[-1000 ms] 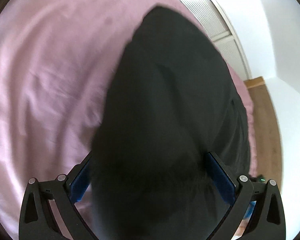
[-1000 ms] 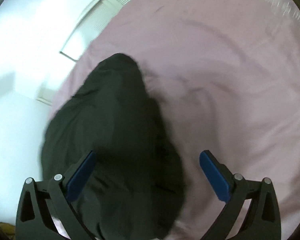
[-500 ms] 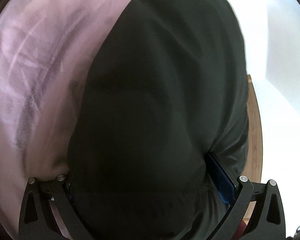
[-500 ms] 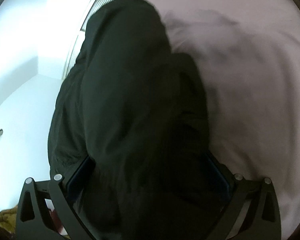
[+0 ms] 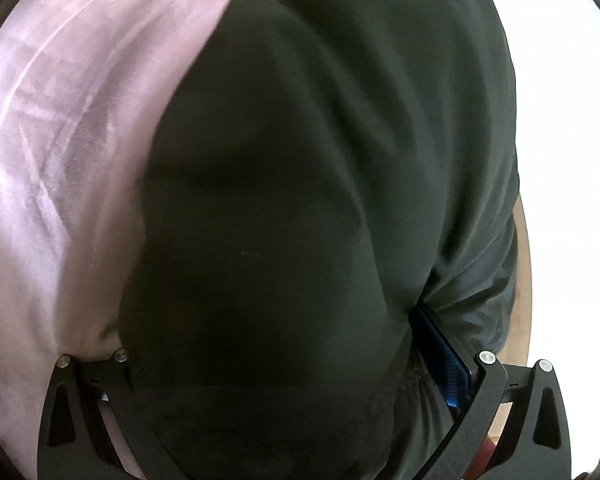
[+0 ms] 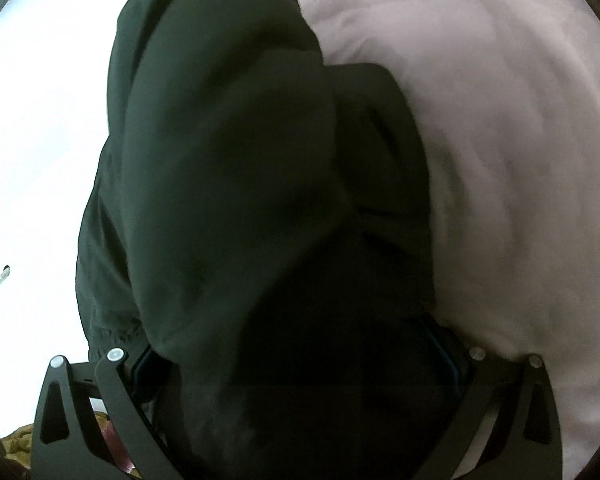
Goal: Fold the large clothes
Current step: 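Lift the coat bundle with both grippers and roll it over onto itself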
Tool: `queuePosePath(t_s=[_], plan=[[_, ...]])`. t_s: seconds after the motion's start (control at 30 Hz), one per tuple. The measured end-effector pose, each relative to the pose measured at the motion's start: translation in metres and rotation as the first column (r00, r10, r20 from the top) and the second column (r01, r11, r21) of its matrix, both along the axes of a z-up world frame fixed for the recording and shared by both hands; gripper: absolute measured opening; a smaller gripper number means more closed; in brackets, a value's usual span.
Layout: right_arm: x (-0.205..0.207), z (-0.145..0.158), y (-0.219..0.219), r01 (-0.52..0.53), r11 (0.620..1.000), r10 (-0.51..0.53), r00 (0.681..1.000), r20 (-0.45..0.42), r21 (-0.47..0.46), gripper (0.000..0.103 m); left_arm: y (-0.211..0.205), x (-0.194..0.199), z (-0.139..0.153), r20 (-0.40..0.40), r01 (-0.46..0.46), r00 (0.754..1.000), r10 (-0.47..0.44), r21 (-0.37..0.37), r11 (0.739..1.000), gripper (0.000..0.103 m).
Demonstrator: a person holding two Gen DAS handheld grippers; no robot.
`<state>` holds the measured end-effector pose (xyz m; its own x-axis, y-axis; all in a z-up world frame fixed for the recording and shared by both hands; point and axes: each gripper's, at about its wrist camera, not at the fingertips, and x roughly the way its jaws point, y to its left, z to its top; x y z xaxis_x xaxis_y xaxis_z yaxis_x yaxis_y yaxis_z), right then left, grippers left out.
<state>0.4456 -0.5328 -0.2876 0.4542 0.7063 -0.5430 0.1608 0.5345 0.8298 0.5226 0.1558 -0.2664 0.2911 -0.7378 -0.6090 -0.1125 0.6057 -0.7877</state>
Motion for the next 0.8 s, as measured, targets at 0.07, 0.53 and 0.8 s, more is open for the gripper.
queuePosePath(t_s=[0.07, 0.53, 0.8], plan=[[0.002, 0.001, 0.004, 0.004, 1.0, -0.004, 1.0, 0.001, -0.008, 0.103, -0.007, 0.0, 0.004, 0.011, 0.008, 1.0, -0.009, 0.056, 0.998, 0.094], [0.016, 0.054, 0.06, 0.018, 0.993, -0.017, 1.0, 0.012, -0.121, 0.032, -0.057, -0.008, 0.066, 0.104, -0.018, 0.995, 0.005, 0.117, 0.993, 0.021], [0.003, 0.117, 0.081, 0.009, 0.995, 0.004, 0.991, 0.134, -0.096, 0.026, -0.065, -0.024, 0.141, 0.229, -0.012, 0.973, -0.002, 0.06, 0.998, 0.017]])
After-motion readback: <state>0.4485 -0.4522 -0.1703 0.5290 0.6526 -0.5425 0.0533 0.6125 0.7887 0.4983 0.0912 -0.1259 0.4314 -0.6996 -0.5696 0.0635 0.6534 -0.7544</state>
